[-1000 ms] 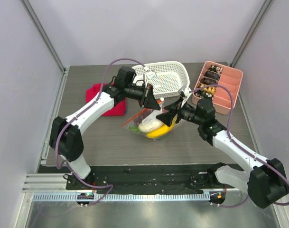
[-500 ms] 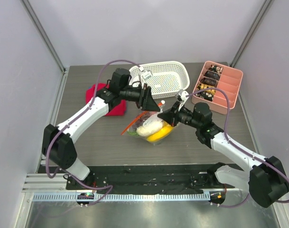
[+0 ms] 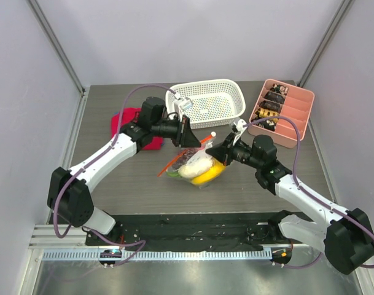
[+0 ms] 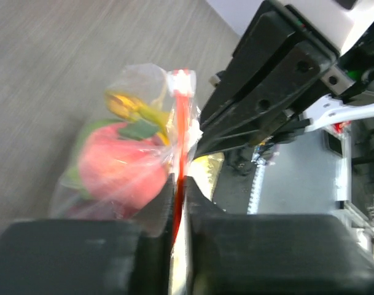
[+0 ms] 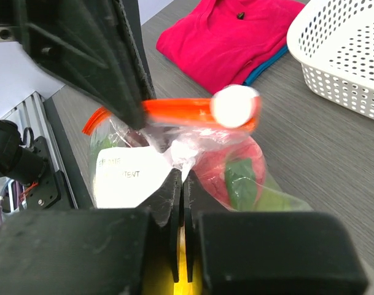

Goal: Open the zip-top bag and remove the fake food

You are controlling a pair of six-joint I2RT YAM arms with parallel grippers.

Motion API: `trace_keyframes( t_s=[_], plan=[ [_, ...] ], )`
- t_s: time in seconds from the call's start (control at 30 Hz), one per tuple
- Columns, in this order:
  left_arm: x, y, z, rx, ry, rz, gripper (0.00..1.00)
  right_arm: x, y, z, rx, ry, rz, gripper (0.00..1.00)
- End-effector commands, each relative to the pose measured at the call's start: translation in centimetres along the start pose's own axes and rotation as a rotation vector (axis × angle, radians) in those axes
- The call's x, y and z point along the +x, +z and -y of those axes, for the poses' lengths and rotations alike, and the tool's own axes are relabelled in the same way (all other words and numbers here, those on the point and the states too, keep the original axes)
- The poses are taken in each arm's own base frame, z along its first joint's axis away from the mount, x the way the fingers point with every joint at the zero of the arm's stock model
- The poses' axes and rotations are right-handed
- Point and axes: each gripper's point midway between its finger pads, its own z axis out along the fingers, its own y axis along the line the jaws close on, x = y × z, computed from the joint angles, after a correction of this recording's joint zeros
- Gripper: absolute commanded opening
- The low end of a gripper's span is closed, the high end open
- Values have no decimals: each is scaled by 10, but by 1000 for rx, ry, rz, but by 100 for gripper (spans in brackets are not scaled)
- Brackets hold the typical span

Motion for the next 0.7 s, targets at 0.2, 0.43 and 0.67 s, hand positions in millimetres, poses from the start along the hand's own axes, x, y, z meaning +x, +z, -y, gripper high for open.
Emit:
trace_keyframes(
  t_s=[0.2,0.43,0.67],
  plan=[
    [-28,-23,22,-57,113,127,0,-39,2,-8,-10,-30,47,63],
    [-33,-33,41,-16,128,142,0,-63,-3,-22,-52,-94,58,65],
    [-33,-35,47,4,128,142,0,-67,5,-18,-57,-103,13,67]
  ],
)
